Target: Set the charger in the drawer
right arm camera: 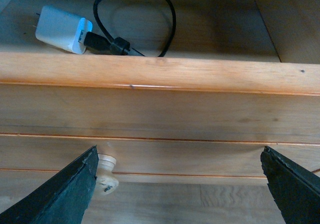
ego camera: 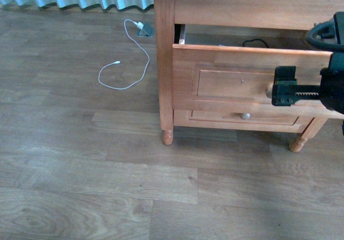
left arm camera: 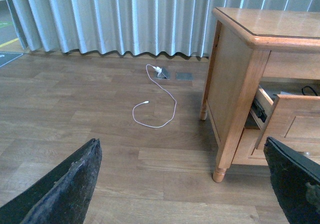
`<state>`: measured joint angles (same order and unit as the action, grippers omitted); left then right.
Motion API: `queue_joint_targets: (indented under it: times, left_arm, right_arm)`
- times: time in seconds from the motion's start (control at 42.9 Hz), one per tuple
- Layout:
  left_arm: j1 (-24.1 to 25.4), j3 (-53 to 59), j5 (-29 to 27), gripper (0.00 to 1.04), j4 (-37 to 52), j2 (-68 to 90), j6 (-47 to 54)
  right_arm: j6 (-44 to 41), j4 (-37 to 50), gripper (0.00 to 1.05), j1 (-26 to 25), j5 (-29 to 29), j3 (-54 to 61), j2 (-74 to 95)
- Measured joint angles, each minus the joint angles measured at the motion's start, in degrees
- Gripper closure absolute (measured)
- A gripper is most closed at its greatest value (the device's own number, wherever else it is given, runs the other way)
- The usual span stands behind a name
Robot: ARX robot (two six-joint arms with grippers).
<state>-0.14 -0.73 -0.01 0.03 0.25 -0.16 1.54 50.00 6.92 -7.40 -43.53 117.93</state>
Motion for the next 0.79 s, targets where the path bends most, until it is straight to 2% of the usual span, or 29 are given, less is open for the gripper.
queue_joint_targets:
  times: [0.513, 0.793]
  left_arm:
    - [0.00, 0.00, 0.00, 0.06, 0.00, 0.00, 0.00]
    - [0.00, 0.00, -0.02, 0.06, 0.00, 0.00, 0.00]
  right_arm:
    - [-1.38, 1.11, 0.08, 1.29, -4.31, -19.52, 13.18]
    - [-2.64, 1.03, 0.08, 1.64, -5.62, -22.75, 16.46]
